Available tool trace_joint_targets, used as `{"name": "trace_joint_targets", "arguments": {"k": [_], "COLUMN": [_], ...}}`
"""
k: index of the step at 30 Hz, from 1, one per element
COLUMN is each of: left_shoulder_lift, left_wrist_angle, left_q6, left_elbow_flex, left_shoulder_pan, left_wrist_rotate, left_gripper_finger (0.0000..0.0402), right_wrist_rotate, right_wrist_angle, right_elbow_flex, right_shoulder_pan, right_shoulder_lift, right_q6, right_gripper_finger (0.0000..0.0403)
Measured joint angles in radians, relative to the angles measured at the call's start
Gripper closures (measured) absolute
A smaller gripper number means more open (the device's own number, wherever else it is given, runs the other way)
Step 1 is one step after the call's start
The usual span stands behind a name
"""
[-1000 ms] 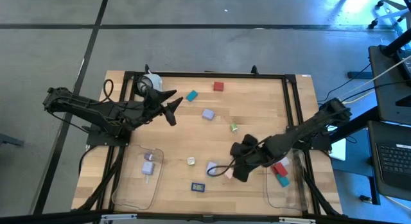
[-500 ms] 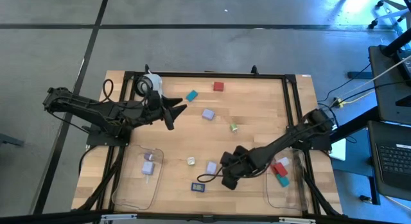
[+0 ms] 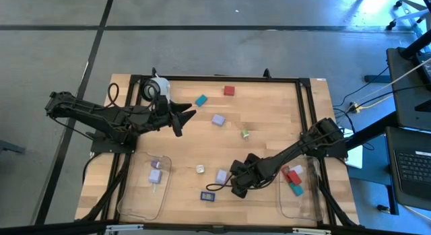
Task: Pick & Place Office items
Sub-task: Put the white adapter into the left transparent bin
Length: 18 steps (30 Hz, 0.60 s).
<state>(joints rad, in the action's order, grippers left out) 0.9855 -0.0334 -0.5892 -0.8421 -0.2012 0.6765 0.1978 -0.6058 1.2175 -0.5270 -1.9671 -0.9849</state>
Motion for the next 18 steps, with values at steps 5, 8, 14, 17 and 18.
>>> {"name": "trace_joint_targets", "arguments": {"k": [5,8,14,17,18], "left_shoulder_lift": [0.0,0.0,0.0,0.0,0.0], "left_wrist_angle": [0.0,0.0,0.0,0.003,0.003], "left_q6": [0.0,0.0,0.0,0.0,0.0], "left_elbow_flex": [0.0,0.0,0.0,0.0,0.0], "left_shoulder_pan": [0.0,0.0,0.0,0.0,0.0], "left_wrist_rotate": [0.0,0.0,0.005,0.021,0.027], "left_gripper_finger": [0.0197,0.0198,0.0197,0.0197,0.0198], "right_wrist_rotate": [-0.007,-0.005,-0.026,0.01,0.037], "right_wrist_angle": [-0.004,-0.002,0.008,0.011,0.011], "right_elbow_flex": [0.0,0.0,-0.004,-0.003,-0.003], "right_shoulder_pan": [0.0,0.001,0.03,0.057,0.066], "right_shoulder_lift": [0.001,0.005,0.073,0.135,0.157], "right_q6": [-0.004,-0.023,-0.017,0.009,0.022], "right_gripper_finger": [0.0205,0.0205,0.0205,0.0205,0.0205]}}
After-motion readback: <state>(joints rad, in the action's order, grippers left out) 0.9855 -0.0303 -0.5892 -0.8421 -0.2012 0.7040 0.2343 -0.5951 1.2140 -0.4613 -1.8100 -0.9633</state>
